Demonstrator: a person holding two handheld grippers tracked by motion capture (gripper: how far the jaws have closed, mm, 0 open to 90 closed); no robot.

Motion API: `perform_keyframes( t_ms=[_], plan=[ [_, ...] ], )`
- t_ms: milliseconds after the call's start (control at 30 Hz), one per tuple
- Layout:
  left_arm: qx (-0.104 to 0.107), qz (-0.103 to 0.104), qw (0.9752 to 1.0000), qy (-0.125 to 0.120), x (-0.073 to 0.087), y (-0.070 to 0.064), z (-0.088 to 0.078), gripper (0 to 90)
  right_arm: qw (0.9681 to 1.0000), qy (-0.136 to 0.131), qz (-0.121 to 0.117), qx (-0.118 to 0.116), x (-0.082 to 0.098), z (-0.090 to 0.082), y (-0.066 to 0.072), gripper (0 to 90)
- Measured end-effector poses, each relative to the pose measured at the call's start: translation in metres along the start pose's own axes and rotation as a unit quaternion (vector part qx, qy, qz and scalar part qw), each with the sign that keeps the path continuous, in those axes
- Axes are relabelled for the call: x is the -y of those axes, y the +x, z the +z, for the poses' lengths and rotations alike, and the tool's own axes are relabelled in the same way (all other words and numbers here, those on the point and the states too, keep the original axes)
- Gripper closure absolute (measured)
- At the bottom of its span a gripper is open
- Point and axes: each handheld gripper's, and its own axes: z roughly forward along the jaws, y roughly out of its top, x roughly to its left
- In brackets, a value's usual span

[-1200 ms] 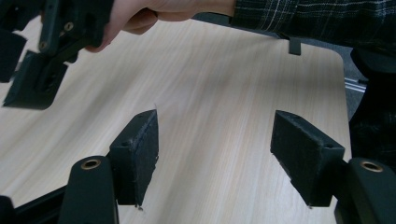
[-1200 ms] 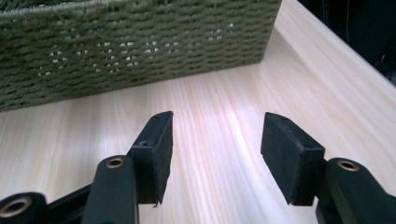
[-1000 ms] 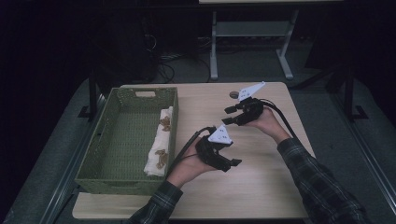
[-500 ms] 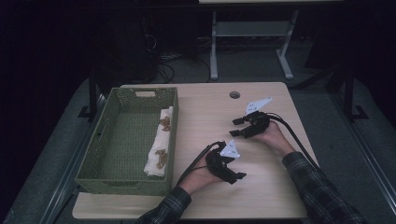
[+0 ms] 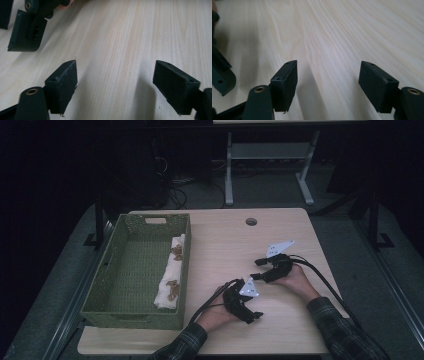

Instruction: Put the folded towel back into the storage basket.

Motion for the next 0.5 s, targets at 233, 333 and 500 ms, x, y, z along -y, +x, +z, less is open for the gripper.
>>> perform_keyframes(
  t_ms=[233, 333, 500],
  plan=[
    [0.007, 0.003, 0.9999, -0.01, 0.0043, -0.0009, 0.0024, 15.0, 0.9999, 0.005, 0.008, 0.011, 0.0009, 0.0001, -0.0005, 26.0],
    [0.007, 0.003, 0.9999, -0.01, 0.0043, -0.0009, 0.0024, 15.0, 0.9997, 0.009, 0.0, 0.022, 0.0005, 0.0012, 0.0023, 24.3],
    [0.008, -0.001, 0.9999, -0.012, 0.0045, -0.0011, 0.0026, 15.0, 0.9993, 0.016, -0.001, 0.032, -0.0002, 0.0023, 0.0032, 19.1]
  ],
)
